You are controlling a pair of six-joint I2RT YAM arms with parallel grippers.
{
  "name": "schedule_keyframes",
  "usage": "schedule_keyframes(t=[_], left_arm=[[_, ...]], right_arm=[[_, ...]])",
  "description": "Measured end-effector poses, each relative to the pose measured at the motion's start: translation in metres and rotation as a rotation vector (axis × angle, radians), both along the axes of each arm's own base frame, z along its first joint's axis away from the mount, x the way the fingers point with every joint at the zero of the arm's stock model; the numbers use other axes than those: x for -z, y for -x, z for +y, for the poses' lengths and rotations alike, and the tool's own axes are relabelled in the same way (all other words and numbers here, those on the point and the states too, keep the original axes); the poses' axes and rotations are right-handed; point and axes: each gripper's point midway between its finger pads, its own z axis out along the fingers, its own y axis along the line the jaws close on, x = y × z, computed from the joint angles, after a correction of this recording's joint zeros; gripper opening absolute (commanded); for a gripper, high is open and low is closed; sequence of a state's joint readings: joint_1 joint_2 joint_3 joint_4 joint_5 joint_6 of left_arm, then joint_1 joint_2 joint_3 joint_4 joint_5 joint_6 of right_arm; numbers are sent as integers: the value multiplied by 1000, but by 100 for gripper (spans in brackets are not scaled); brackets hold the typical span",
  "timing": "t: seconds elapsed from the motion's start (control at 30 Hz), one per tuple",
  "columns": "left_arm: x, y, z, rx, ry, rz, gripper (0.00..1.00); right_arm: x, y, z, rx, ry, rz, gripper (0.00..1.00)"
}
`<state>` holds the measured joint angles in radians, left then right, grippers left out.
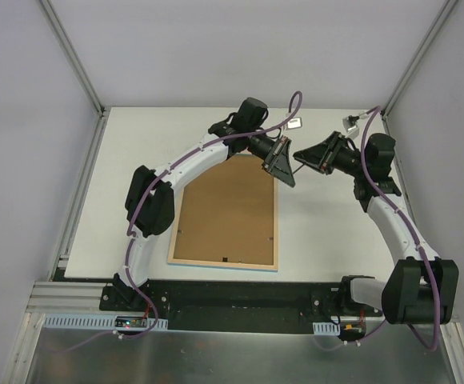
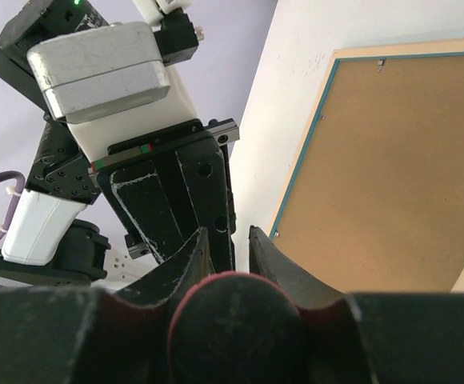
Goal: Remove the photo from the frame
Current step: Pick up the screwdriver from the center of the board.
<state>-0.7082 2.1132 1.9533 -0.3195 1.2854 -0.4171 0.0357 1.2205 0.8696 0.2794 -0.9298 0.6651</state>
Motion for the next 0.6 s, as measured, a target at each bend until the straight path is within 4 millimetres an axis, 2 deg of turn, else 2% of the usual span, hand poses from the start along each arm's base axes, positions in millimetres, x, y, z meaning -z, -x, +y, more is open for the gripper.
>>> schedule_keyframes(t=[0.07, 0.13, 0.23, 0.3, 0.47, 0.6], left_arm=[[0, 0, 0, 0, 2, -4, 0], [0, 0, 0, 1, 4, -7, 0], [-1, 1, 1, 8, 10, -10, 0], [-4, 2, 2, 15, 19, -14, 0], [-9, 4, 4, 18, 25, -21, 0], [-7, 5, 5, 23, 27, -24, 0]], right_arm=[[0, 0, 0, -3, 1, -2, 1], [0, 1, 0, -5, 4, -4, 4], [-4, 3, 1, -29, 14, -16, 28], [-7, 5, 3, -55, 21, -26, 33], [-13, 11, 4, -100, 29, -54, 34], [-14, 12, 4, -118, 33, -50, 25]])
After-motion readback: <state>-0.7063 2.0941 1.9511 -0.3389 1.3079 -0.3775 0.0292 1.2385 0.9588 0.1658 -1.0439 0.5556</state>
